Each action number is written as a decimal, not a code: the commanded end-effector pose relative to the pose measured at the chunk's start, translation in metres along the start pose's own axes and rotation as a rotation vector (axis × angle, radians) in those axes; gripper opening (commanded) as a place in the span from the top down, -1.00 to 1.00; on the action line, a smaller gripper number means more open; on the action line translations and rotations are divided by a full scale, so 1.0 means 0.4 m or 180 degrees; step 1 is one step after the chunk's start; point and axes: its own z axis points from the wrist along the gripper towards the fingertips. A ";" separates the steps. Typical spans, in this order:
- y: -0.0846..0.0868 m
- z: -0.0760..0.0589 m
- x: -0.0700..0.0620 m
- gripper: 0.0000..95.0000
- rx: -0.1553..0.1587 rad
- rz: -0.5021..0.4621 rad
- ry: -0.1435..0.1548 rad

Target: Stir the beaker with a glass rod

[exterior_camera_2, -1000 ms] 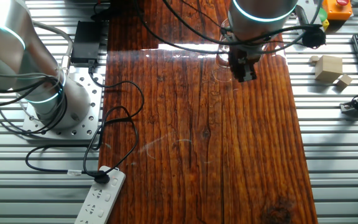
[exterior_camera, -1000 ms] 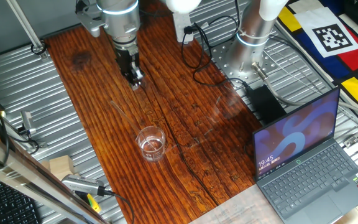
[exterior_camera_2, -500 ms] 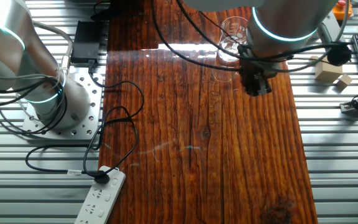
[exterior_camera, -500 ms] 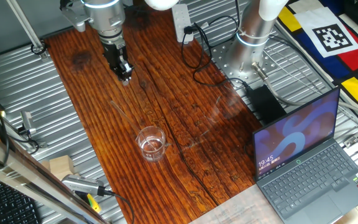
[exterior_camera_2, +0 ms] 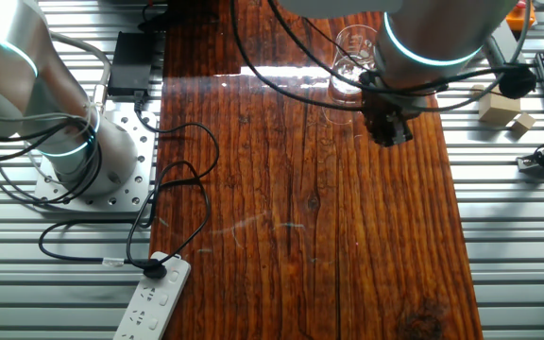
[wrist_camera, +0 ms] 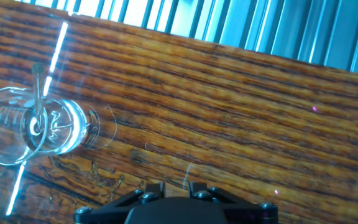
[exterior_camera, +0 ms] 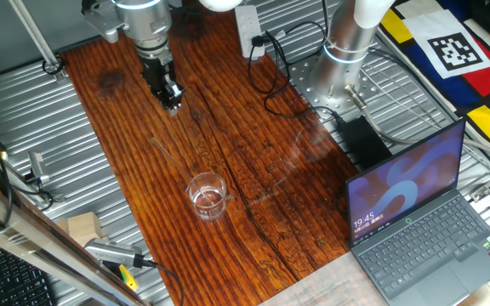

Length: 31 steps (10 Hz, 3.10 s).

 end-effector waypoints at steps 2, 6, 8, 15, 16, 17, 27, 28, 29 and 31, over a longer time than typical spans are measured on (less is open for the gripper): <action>0.023 -0.009 -0.006 0.20 -0.0139 -0.0122 -0.0028; 0.127 -0.001 -0.053 0.20 -0.0137 0.0054 -0.0033; 0.167 0.012 -0.076 0.20 -0.0144 0.0101 -0.0041; 0.274 0.030 -0.139 0.20 -0.0128 0.0245 -0.0042; 0.278 0.032 -0.142 0.20 -0.0132 0.0253 -0.0047; 0.282 0.032 -0.147 0.20 -0.0134 0.0267 -0.0049; 0.312 0.030 -0.184 0.60 -0.0120 0.0393 -0.0056; 0.313 0.028 -0.187 0.60 -0.0121 0.0396 -0.0056; 0.314 0.027 -0.189 0.60 -0.0119 0.0392 -0.0056; 0.314 0.027 -0.191 0.60 -0.0120 0.0391 -0.0062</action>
